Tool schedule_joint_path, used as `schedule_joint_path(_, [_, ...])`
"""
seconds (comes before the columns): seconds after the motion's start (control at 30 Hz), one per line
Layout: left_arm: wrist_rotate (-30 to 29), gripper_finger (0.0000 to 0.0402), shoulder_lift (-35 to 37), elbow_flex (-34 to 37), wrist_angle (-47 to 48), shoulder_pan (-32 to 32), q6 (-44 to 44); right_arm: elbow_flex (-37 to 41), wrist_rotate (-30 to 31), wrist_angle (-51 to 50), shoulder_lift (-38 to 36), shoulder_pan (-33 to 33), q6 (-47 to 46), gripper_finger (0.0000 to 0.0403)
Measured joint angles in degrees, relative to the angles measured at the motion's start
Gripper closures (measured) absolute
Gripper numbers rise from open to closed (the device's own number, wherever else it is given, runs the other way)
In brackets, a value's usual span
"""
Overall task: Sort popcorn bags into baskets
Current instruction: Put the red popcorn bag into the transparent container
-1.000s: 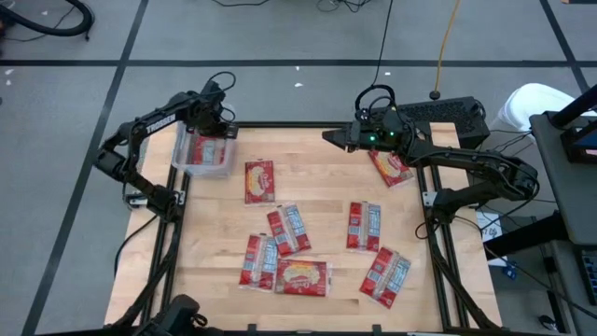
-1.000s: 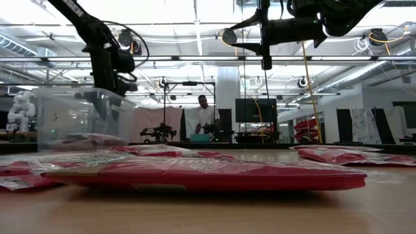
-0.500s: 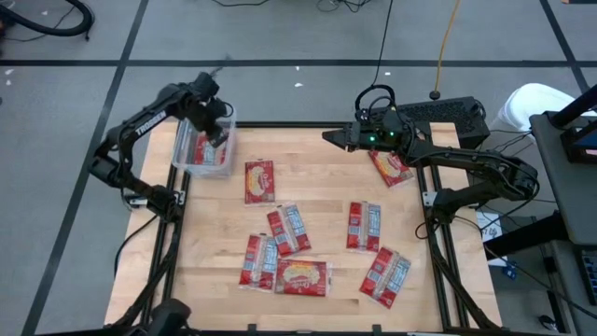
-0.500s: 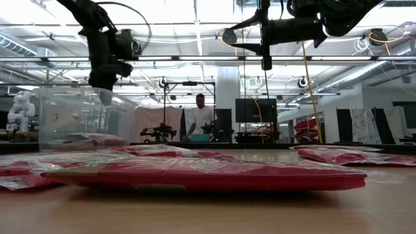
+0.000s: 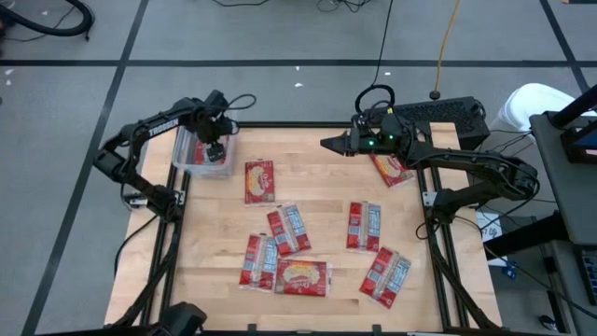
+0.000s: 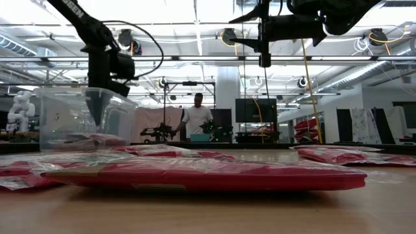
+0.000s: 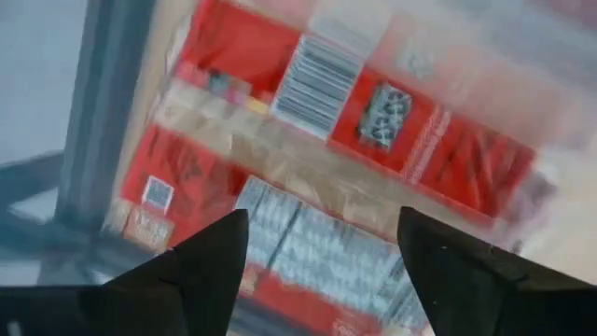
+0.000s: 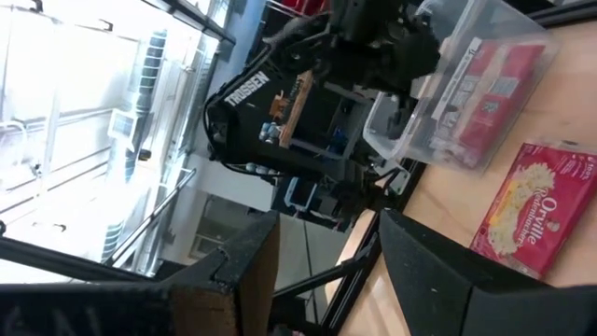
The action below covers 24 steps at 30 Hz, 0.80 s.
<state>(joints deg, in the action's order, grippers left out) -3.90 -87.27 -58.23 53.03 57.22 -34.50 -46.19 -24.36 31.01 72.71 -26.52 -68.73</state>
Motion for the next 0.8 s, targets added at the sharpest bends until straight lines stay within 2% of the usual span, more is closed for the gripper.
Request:
schedule_joint_path(0.33, [-1.0,0.0142,-1.55,2.7,-5.36,0.14,2.06,0.0,-1.47,0.46,0.02,0.0,-0.49,0.0223])
schedule_joint_path(0.6, [-6.06,0.0125,-1.19,-4.38,6.22,-1.89,1.31,0.0,-1.51,0.44,-0.03,0.02,-1.03,0.0223])
schedule_joint_path(0.8, [-5.33,0.0154,-1.17,-8.27,12.92,-0.89,0.75,0.0,-1.55,0.45,-0.03,-0.46,-0.96,0.0223])
